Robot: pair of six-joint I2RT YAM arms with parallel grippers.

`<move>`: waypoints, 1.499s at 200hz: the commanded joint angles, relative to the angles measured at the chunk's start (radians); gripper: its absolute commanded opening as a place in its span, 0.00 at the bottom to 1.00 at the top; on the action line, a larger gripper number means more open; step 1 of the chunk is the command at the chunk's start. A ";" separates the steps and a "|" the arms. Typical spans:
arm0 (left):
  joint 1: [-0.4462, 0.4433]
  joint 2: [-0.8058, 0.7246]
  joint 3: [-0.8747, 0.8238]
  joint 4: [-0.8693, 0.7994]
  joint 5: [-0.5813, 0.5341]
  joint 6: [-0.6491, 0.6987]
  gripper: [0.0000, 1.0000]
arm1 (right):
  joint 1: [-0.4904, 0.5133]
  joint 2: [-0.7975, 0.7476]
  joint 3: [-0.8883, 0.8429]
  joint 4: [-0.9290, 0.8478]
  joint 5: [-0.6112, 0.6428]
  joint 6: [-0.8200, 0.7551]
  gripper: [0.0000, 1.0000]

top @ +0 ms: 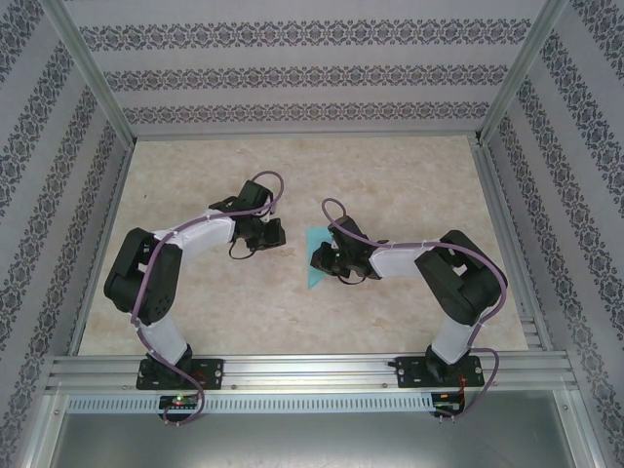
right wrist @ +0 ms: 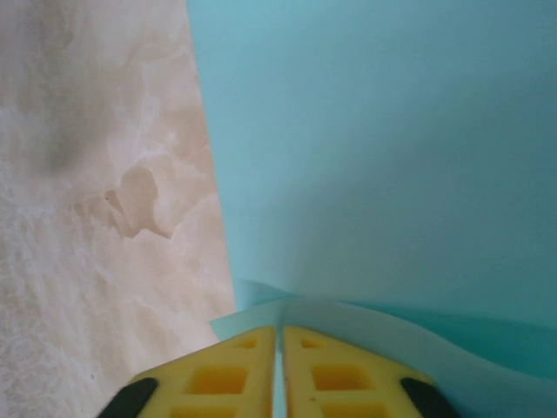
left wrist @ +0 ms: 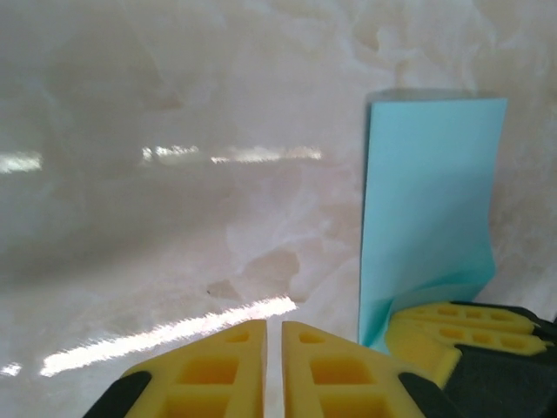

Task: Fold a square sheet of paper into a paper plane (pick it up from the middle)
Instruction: Third fold the triangle at the center of the table.

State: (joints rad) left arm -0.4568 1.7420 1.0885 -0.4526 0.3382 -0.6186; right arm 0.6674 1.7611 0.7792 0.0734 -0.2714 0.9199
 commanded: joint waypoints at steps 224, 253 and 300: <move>-0.169 0.154 0.031 0.181 0.118 -0.069 0.00 | -0.003 0.046 -0.023 -0.055 0.040 0.008 0.00; -0.168 0.166 0.033 0.180 0.098 -0.075 0.00 | -0.004 0.041 -0.029 -0.046 0.033 0.014 0.00; -0.168 0.190 0.033 0.164 0.063 -0.068 0.00 | -0.011 0.021 -0.039 -0.014 0.008 0.024 0.00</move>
State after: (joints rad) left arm -0.6163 1.8843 1.1027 -0.3302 0.4576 -0.6796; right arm 0.6628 1.7626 0.7761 0.0799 -0.2676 0.9257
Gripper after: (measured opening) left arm 0.052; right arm 0.048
